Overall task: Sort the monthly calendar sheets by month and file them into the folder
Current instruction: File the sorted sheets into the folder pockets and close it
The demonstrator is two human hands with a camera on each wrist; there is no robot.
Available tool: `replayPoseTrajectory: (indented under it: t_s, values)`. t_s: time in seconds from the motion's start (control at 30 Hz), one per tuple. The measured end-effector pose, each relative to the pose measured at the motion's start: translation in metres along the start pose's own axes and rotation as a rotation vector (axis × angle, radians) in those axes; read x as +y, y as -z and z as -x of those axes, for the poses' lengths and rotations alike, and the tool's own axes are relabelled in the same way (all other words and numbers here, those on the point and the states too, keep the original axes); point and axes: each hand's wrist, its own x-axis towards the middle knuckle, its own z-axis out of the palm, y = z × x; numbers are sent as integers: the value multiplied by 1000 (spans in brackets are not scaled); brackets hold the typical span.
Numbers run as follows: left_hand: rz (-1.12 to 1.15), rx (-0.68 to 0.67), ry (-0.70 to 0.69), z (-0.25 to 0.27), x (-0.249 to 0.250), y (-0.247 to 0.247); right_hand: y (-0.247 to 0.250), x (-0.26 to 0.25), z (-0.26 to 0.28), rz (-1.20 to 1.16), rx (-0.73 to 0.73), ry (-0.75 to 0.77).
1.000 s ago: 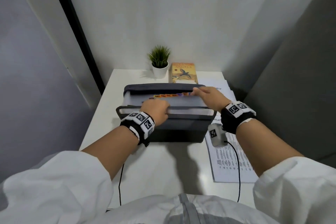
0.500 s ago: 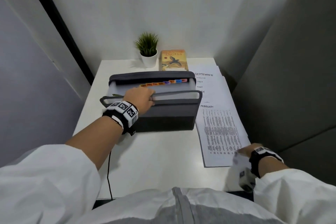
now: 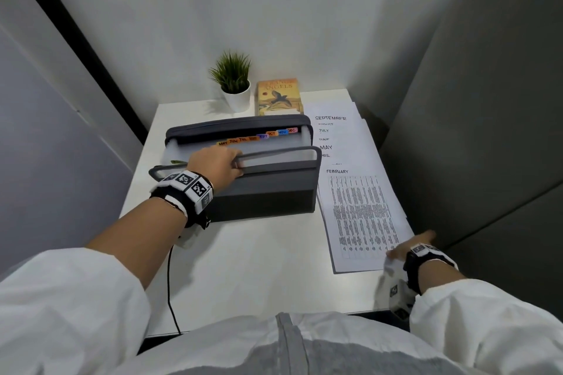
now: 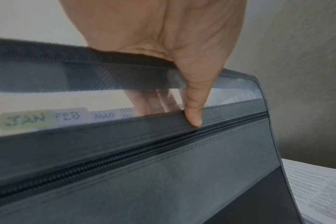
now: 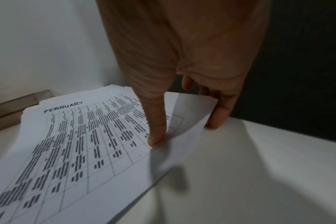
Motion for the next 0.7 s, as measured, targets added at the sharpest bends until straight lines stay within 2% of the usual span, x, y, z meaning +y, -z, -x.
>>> replayPoseTrajectory:
  t_s: [0.13, 0.3, 0.4, 0.53, 0.63, 0.7]
  values:
    - [9, 19, 1, 0, 1, 0, 10, -8, 15, 157, -28, 62]
    - [14, 23, -14, 2, 0, 0, 32, -33, 28, 395, -67, 228]
    - [31, 24, -39, 4, 0, 1, 37, -47, 27, 405, -132, 283]
    - [-11, 0, -112, 9, -1, 0, 46, -64, 32, 461, -82, 295]
    - [-2, -46, -138, 12, -4, 2, 51, -77, 39, 509, -176, 330]
    - [13, -80, -146, 14, -4, 4, 57, -86, 43, 569, -138, 367]
